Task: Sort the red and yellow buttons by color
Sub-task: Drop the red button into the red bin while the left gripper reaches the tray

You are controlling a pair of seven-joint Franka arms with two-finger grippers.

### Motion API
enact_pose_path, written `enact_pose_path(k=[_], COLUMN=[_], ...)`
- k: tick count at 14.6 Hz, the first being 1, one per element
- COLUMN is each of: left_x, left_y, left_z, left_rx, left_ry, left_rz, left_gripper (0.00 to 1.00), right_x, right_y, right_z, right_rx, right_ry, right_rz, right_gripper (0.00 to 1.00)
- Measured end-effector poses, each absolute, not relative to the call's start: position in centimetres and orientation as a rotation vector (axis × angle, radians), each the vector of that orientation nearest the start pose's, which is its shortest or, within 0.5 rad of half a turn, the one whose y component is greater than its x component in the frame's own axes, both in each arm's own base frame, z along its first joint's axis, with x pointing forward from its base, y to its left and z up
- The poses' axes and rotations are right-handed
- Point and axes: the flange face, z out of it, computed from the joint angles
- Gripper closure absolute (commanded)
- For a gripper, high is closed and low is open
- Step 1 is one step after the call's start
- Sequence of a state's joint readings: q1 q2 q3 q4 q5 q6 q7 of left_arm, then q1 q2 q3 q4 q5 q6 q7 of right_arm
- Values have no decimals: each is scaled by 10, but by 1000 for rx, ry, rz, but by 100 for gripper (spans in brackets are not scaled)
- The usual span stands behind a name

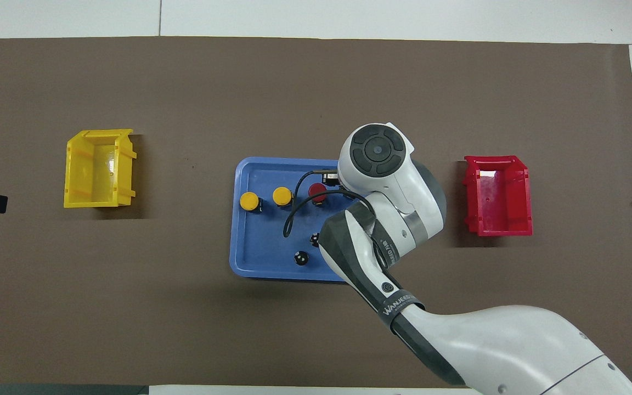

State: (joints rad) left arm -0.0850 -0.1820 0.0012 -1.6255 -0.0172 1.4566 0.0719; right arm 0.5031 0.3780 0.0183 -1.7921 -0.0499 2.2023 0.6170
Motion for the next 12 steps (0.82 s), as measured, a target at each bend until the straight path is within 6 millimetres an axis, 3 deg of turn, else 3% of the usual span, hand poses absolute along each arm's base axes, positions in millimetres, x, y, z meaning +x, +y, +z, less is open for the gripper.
enact_pose_path(k=[3,5,7,9,10,12], left_x=[488,498,507,510,510,510], left_y=[-48,-73,-121,-172,-193,-221], left_z=[673,648,610,567,548,517], left_rx=[-3150,-3153,-3164,-3173,-3174,-3172], left_ry=[231,184,130,95,90,75], left_rz=[-55,-85,-113,-108,-96,-63], left_gripper=[1,2,2,2,2,2], right_x=[566,580,600,601,595,582], right_y=[320,301,243,163,126,70], right_z=[355,387,440,482,492,486], right_rx=[-3152,-3175,-3183,-3182,-3177,-3161], right_ry=[107,55,-4,-39,-54,-84], right_rz=[-70,-31,-18,13,30,73], right_gripper=[74,74,74,74,74,74])
